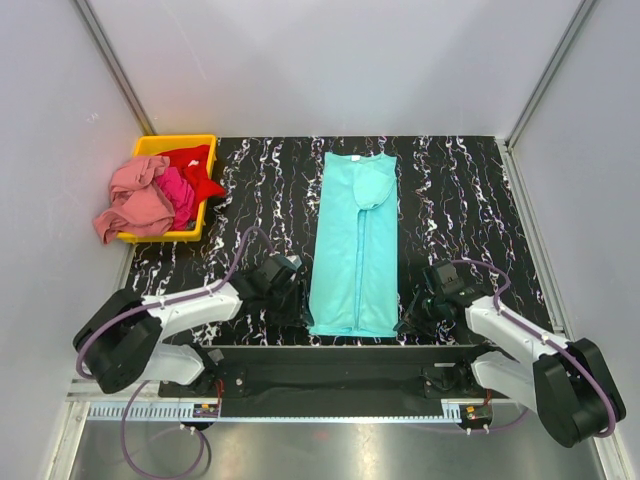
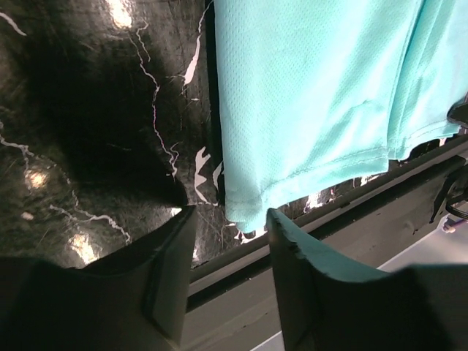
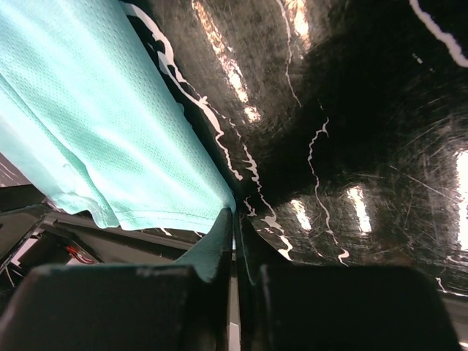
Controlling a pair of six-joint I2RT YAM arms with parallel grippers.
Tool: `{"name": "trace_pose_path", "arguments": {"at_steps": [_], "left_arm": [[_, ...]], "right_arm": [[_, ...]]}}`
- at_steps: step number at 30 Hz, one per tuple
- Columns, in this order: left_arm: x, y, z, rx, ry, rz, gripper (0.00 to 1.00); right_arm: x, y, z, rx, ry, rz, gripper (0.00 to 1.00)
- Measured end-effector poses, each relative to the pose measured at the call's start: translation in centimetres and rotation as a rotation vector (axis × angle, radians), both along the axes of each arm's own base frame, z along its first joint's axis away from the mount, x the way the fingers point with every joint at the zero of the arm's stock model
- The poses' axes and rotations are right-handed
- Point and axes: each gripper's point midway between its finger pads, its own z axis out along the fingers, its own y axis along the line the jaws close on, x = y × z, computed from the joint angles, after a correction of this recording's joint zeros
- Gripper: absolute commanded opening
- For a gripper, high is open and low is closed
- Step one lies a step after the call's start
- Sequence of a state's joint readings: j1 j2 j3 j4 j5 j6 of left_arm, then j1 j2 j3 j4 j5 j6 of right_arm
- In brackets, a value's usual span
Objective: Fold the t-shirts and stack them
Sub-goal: Fold the tshirt
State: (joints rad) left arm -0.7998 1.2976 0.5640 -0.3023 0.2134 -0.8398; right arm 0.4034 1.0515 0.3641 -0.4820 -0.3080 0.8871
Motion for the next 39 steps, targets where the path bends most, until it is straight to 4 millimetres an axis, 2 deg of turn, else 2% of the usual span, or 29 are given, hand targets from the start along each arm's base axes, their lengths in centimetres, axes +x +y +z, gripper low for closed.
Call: {"name": "trace_pose_path", "arguments": {"at_steps": [1,2,4,6,8,9,18,21,24,25,31,39], "left_arm": [[-0.1,-0.1,-0.2,-0.003,0.005,-0.003,0.43],[-0.2,-0.2,-0.4,-0.004,0.013,-0.007,0.37],[-0.3,-0.3,-0.7,-0.008,0.024,-0.008,0.34],[-0.4,-0.3,-0.8,-0.013,0.027,-0.009,0.33],[-0.3,-0.5,-0.8,-0.018,0.023,-0.009,0.32],[-0.2,-0.5,-0.8,-0.019,0.022,-0.009,0.31],[-0.3,-0.8,-1.0,-0.026,0.030,-0.013,0.11],[-0.3,-0.9,-1.0,-0.029,0.033,-0.011,0.02],[-0.5,-1.0,-1.0,-0.030,0.037,-0.011,0.00],[-0.5,-1.1,-1.0,-0.031,0.038,-0.012,0.00],[-1.0,-1.7,-0.6,-0.053,0.051,-0.012,0.00],[-2.5,-2.8,1.2,-0.090,0.074,-0.034,0.00]], "right_arm": [[0.0,0.0,0.0,0.000,0.000,0.000,0.03],[0.0,0.0,0.0,0.000,-0.001,0.000,0.03],[0.0,0.0,0.0,0.002,-0.003,0.001,0.02],[0.0,0.1,0.0,0.005,-0.004,0.001,0.09],[0.1,0.2,0.0,0.011,-0.005,0.002,0.24],[0.1,0.2,0.1,0.014,-0.006,0.004,0.26],[-0.3,0.3,0.8,0.040,-0.038,0.009,0.28],[-0.5,0.2,0.5,0.039,-0.034,0.008,0.20],[-0.9,0.1,0.2,0.040,-0.022,0.005,0.08],[-0.9,0.1,0.2,0.041,-0.022,0.005,0.00],[-0.9,0.1,0.8,0.053,-0.049,0.003,0.00],[-1.7,0.1,2.6,0.062,-0.062,0.018,0.00]]}}
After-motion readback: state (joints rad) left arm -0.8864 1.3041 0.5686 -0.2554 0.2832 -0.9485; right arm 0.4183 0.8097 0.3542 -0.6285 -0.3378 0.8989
